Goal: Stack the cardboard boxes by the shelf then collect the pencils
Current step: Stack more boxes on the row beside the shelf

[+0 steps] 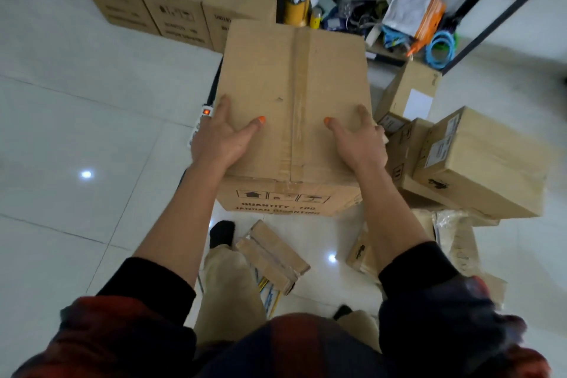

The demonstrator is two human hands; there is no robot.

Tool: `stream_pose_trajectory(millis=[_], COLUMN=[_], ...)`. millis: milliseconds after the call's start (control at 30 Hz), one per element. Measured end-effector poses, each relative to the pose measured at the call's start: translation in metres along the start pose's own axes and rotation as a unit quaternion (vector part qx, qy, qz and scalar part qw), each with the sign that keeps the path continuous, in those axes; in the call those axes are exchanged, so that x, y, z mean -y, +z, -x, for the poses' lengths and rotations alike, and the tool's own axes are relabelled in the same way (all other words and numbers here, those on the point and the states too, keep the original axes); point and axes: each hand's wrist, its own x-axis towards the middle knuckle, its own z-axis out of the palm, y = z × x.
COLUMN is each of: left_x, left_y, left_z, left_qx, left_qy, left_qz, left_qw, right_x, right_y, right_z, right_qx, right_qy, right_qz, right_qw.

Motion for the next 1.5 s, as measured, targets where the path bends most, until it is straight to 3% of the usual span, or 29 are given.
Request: stream_pose_trajectory(millis=[300, 833, 1200, 1500], left_x=[0.0, -0.018, -0.053, -0.086], left_y=[-0.069, -0.228, -0.265, -0.243], left_z=[-0.003, -0.139, -0.18, -0.267], left_qx=[-0.025, 0.01, -0.025, -0.004], left_qy=[-0.019, 0.067, 0.057, 0.005], left_qz=[0.001, -0.029, 0.015, -0.018], left_qw=[1.0, 0.997, 0.998, 1.0], right_x=[0.071, 0.242, 0.31, 0.336], right_y=[-0.011, 0.028, 0.015, 0.033], right_z=[0.027, 0.009, -0.035, -0.134], right_qx=[-0.009, -0.056, -0.075, -0.024], right_qy=[-0.016, 0.023, -0.002, 0.041], right_qz=[0.006, -0.108, -0.111, -0.109], right_qw=[1.0, 0.992, 0.991, 0.993])
